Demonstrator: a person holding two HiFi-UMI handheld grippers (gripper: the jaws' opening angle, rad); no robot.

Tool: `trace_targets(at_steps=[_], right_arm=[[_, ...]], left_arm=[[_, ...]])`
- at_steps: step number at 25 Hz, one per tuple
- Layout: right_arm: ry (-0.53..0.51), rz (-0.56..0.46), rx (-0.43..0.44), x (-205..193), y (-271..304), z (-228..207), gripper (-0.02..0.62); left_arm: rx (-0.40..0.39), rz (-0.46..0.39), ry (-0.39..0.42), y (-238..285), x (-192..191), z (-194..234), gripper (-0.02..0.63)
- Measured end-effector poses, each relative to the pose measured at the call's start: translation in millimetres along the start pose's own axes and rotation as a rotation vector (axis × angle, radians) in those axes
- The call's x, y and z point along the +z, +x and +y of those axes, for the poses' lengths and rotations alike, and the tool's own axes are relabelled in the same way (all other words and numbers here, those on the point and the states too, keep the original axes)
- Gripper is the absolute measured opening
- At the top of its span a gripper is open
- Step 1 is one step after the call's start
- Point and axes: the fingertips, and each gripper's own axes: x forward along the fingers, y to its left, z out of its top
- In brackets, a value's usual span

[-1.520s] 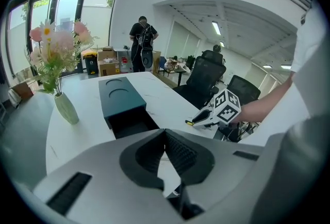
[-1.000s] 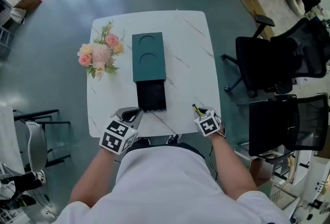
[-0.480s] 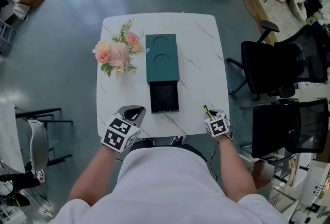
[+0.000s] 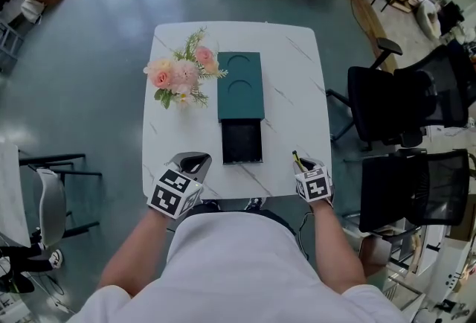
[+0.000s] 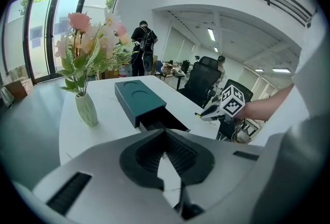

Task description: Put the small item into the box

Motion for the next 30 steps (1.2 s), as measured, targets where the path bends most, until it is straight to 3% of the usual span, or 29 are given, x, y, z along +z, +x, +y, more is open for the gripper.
trace_targets(at_steps=[11,19,30], right_arm=[[-0.105,-0.105,0.067,66,-10,41,0.075],[-0.235,-0.132,0.144,115,5,95,0.075],[-0.416,-0.094,0.186,155,30,131,0.075]], left_arm=[[0.051,-0.026,-0.049,-11,-10,18,0.012],[0.068,-0.040,-0.075,-17,-13,28,0.012],[0.095,-0.053,-0.106,-28,-17,43,0.012]])
